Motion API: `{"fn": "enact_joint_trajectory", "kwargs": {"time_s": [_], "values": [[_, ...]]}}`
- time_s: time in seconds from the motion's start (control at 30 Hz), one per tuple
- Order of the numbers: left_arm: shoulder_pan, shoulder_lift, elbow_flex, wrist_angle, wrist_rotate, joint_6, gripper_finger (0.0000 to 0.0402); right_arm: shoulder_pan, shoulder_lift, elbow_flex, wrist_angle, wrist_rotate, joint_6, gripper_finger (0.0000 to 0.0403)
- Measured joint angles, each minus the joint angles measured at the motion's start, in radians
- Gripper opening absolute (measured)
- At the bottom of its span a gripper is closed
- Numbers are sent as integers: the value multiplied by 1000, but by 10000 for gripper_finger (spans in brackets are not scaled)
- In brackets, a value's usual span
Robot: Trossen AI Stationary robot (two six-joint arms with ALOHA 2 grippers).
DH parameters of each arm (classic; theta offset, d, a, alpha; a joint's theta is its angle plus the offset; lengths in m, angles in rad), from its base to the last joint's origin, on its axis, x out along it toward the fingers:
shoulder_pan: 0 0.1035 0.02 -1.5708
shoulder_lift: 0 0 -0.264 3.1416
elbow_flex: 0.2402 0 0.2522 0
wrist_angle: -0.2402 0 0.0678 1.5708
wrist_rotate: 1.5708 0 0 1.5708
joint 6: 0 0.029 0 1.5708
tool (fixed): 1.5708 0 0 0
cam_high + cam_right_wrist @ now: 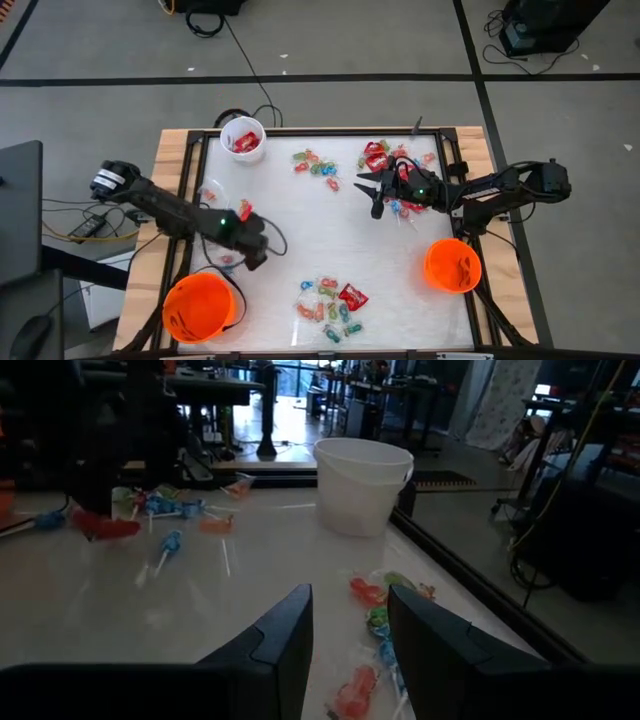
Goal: Sort candy by brand, put in halloween buckets
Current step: Put the skittles into the white bucket
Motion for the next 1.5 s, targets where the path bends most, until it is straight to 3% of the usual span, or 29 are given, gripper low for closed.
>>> {"fn": "enact_joint_trajectory", "kwargs": {"time_s": [0.27,0.47,0.73,0.97,1.2,1.5], "values": [[203,-20,132,-42,-105,269,18,-12,0,0,-2,3,-7,144],[439,-20,255,-94,-206,499,18,-12,0,0,-14,3,-3,144],[769,-20,381,-86,-206,731,18,-12,0,0,-16,4,-10,144],[997,-18,389,-38,-153,783,18,-12,0,0,-17,4,-35,144],[1088,-17,389,49,-124,783,38,-12,0,0,-23,13,-34,144],[1102,-17,389,52,-97,834,126,-13,0,0,-23,86,23,144]]}}
